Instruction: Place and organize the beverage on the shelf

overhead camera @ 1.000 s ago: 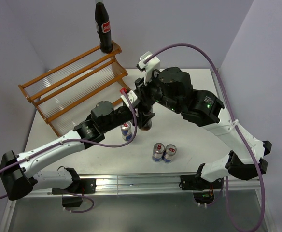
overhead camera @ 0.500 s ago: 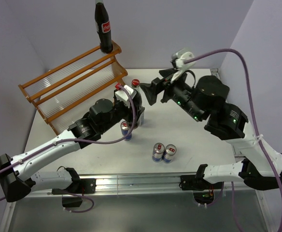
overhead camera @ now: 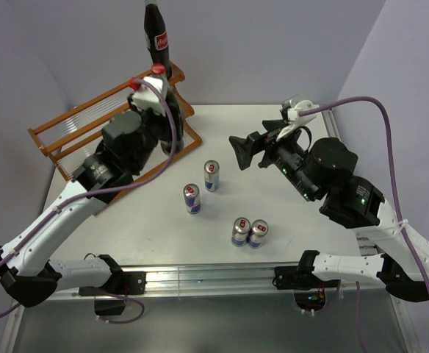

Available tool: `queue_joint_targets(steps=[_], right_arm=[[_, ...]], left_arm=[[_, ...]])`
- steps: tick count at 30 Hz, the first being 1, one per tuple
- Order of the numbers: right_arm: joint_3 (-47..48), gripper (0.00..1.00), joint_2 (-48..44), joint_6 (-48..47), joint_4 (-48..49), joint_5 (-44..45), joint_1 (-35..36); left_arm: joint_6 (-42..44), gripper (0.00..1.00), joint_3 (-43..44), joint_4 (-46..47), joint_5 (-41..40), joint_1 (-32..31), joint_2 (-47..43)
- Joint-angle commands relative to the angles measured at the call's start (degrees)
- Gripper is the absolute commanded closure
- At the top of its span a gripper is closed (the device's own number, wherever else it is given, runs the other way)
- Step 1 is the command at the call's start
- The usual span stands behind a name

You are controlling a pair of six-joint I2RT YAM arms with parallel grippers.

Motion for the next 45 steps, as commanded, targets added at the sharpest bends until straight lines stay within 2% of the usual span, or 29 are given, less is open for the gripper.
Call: queue_joint_targets(steps=[1, 7, 13, 23, 30, 45], right_arm=[[-3.61, 0.00, -4.86, 2.78, 4.03, 2.50, 0.19], [-6.61, 0.00, -6.54, 4.10, 2.46, 3.56, 0.19], [-8.63, 0.00, -7.86, 4.72, 1.75, 2.07, 0.19], [-10.65, 0.00, -9.35, 5.42, -0.54, 1.36, 0.19], [-10.74, 0.00, -9.70, 5.16, -1.33, 2.24, 0.11], [-11.70, 0.00, -10.23, 5.95, -2.82, 1.80, 0.11]], left_arm=[[-0.89, 1.00, 12.66, 7.65, -5.52, 4.55, 0.36], [0.78, 1.00, 25.23, 2.99, -3.51, 12.98, 6.25], [-0.01, 1.00, 36.03, -0.17, 4.39, 23.61, 13.18], [-2.65, 1.00, 44.31, 2.02, 16.00, 35.39, 21.80], [-2.83, 1.00, 42.30, 6.33, 22.50, 38.48, 23.74], [-1.77, 1.00, 37.11, 14.06, 29.10, 39.71, 26.47]])
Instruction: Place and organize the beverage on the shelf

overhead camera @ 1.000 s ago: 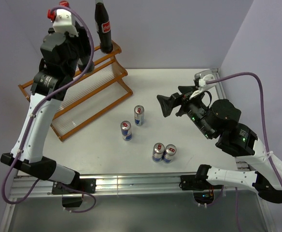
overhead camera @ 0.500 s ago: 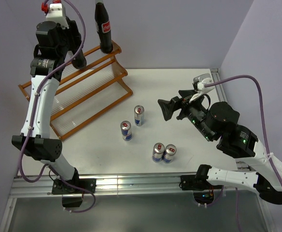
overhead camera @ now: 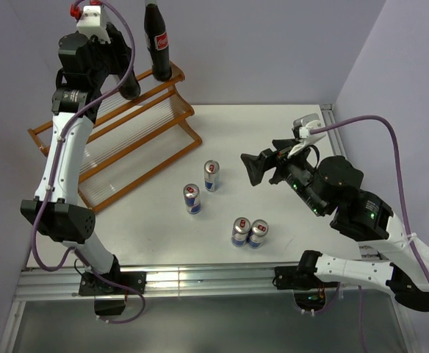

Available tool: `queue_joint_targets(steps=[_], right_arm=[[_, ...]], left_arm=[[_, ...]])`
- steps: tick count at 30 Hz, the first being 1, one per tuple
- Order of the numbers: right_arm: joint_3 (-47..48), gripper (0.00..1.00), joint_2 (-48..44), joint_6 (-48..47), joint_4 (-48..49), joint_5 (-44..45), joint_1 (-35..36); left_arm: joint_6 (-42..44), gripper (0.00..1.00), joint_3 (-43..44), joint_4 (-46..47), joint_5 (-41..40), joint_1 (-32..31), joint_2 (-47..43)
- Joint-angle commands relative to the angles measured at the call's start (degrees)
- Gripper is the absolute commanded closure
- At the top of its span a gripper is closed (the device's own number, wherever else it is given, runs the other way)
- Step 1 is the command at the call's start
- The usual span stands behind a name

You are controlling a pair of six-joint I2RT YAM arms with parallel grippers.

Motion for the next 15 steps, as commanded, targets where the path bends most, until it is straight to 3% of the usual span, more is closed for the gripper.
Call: queue_joint_targets(steps=[1, 15], right_arm=[[-0.80, 0.00, -0.86, 0.62, 0.37, 0.51, 0.19], [-2.56, 0.00, -1.12, 0.53, 0.63, 0.69, 0.11]], left_arm=[[0.11, 1.00, 1.95, 19.07, 3.49, 0.55, -2.14], [0.99, 1.00, 3.79, 21.09, 6.30, 1.07, 3.48]])
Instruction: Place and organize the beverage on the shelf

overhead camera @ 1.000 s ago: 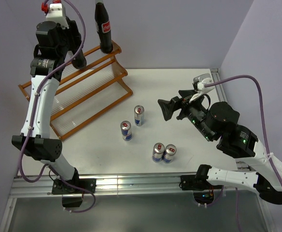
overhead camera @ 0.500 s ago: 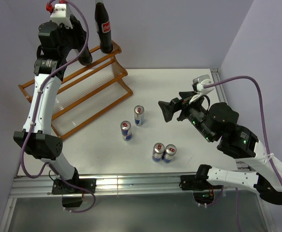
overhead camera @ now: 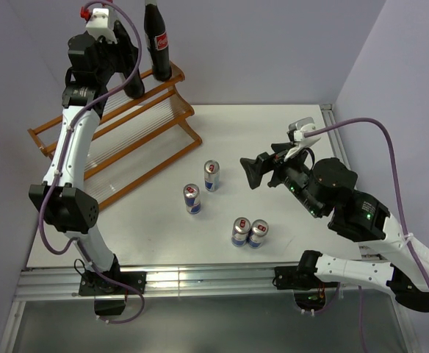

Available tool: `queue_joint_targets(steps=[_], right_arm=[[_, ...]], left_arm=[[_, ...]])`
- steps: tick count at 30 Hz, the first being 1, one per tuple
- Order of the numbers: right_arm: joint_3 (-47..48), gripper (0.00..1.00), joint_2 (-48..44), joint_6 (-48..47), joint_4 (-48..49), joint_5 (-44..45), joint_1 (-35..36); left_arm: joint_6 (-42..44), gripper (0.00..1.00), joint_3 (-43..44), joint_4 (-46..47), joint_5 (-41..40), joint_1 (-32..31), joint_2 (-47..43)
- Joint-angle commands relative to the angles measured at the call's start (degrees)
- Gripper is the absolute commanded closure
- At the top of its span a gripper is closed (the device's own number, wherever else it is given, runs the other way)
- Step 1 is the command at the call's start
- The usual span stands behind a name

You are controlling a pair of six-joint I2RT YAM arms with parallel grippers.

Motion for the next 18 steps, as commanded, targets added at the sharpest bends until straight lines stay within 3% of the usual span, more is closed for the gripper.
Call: queue_joint_targets(steps=[1, 18], right_arm=[[-1.00, 0.00, -0.44, 0.40, 1.42, 0.64, 0.11], [-2.50, 0.00, 0.96, 0.05, 2.56, -0.06, -0.16]], left_arm=[[0.68, 1.00, 4.14, 14.66, 2.00, 0.18, -1.93], [1.12, 1.00, 1.86, 16.77, 4.90, -0.26, 1.76]])
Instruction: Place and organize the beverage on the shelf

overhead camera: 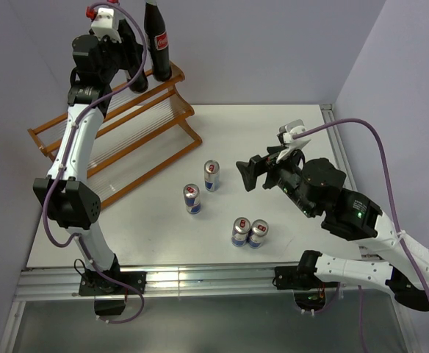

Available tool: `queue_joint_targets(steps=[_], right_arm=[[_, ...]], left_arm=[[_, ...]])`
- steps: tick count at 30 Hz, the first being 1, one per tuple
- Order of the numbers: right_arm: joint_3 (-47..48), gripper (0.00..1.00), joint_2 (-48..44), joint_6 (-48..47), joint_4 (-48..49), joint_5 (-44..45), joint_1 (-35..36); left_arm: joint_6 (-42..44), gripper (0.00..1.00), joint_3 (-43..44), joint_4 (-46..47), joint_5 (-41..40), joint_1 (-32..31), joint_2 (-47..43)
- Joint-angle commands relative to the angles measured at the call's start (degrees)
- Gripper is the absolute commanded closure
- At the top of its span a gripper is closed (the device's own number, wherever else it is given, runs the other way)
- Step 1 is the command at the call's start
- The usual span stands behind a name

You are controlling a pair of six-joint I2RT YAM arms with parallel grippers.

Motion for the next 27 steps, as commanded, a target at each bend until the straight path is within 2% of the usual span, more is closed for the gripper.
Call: queue_joint_targets(steps=[1, 8, 11, 14, 17, 18, 20, 21, 24, 27], right_arm=[[-0.05, 0.00, 0.37, 0.05, 2.52, -0.17, -0.14], [-0.14, 0.00, 1.08, -0.22, 2.87, -0.61, -0.40], [-0.40, 0.00, 1.17, -0.22, 3.04, -0.79, -0.40], [-0.40, 0.00, 1.08, -0.22, 3.04, -0.87, -0.49], [-0.40, 0.00, 1.08, -0.31, 3.13, -0.96, -0.49], [-0.32, 0.00, 1.17, -0.31, 3.05, -1.05, -0.57], [-0.40, 0.00, 1.08, -0.31, 3.13, -1.22, -0.58], [-0.49, 0.00, 1.17, -0.22, 3.31, -1.23, -0.58], [-0.41, 0.00, 1.26, -0.22, 3.31, -1.49, -0.58], [-0.41, 0.00, 1.43, -0.22, 3.31, -1.58, -0.66]], left_arm=[[0.16, 1.00, 0.64, 10.54, 1.86, -0.50, -1.45], [1.92, 0.99, -1.57, 11.07, 0.54, -2.09, -1.72], [2.01, 0.91, -1.66, 10.81, 0.46, -2.09, -1.19], [2.00, 0.81, -2.45, 10.98, 0.28, -2.09, -1.54], [2.27, 0.65, -4.38, 12.13, -0.07, -2.09, -2.59], [2.44, 0.56, -5.26, 12.39, 0.01, -2.09, -2.86], [2.62, 0.46, -5.88, 12.74, -0.07, -2.09, -3.38], [2.71, 0.37, -6.05, 12.83, -0.42, -2.09, -3.48], [2.62, 0.24, -7.02, 13.27, -0.86, -2.09, -4.09], [2.27, 0.16, -7.37, 13.36, -1.91, -2.09, -4.53]])
